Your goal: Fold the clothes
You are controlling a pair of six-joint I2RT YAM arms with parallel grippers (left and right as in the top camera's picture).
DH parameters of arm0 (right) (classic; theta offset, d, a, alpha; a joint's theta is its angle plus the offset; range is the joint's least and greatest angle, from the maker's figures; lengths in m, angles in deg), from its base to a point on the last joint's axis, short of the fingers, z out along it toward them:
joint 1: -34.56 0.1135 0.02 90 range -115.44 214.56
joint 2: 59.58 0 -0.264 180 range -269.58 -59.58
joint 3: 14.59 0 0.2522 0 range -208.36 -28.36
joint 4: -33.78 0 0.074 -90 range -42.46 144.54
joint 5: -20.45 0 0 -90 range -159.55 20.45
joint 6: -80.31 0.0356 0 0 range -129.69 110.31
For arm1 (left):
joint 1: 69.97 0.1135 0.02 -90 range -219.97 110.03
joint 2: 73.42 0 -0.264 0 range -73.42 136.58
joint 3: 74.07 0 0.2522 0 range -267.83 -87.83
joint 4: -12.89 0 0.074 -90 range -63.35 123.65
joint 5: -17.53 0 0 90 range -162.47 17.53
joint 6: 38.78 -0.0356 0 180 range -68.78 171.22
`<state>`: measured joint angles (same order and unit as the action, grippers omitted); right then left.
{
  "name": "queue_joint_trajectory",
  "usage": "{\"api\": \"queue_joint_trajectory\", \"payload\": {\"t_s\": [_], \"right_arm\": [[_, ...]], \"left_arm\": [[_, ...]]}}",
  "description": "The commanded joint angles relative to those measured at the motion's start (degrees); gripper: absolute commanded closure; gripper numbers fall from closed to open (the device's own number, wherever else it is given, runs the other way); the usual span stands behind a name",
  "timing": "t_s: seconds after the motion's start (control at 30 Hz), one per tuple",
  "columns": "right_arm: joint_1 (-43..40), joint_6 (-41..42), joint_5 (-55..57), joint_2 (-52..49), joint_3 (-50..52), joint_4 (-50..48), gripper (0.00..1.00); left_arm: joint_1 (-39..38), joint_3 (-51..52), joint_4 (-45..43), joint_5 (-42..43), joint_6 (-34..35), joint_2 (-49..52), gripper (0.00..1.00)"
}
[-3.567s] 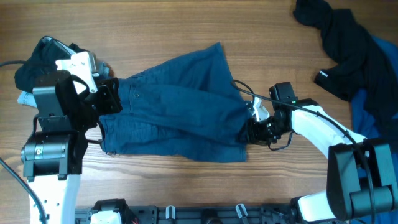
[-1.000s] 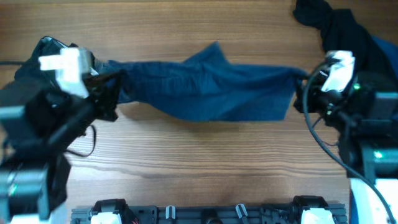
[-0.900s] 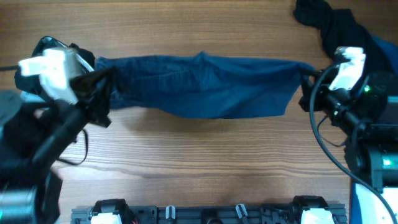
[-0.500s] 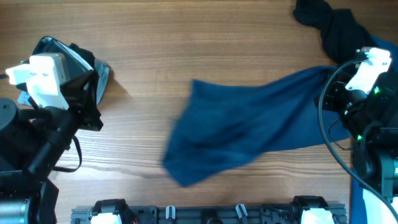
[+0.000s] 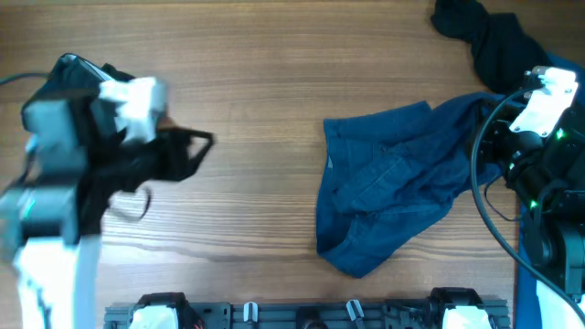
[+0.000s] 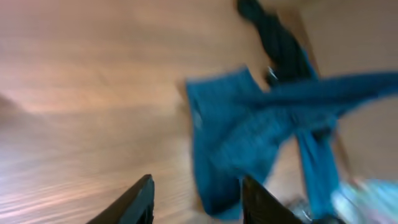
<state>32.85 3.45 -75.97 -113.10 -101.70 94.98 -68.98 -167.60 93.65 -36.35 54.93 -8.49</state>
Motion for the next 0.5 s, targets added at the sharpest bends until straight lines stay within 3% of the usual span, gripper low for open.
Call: {"api": "queue_joint_trajectory", "payload": {"t_s": [0.0,0.13,0.3,0.4,0.47], "right_arm": [[-0.24,-1.03,-1.16,-0.31,-1.4,0.13,0.96],[-0.24,-1.05,-1.16,-0.31,-1.4,0.5,0.96],[-0.24,-1.05,-1.16,-0.66,-1.4,1.42,0.96],[-0.24,-1.11,-1.16,-1.14,-1.4,1.7,0.96],[-0.24,-1.09,-1.18,-1.44,-1.4,1.79,0.96]], "left_arm": [[-7.26,10.16,-5.77,15.26,0.28,9.18,0.51],[-15.98,18.8,-17.75,15.52,12.94,17.31,0.5],[-26.45,25.53,-37.07,14.84,34.18,24.24,0.46],[-32.87,27.26,-43.8,13.07,47.71,28.59,0.4],[-35.71,27.82,-45.9,12.87,52.87,31.08,0.36]]}}
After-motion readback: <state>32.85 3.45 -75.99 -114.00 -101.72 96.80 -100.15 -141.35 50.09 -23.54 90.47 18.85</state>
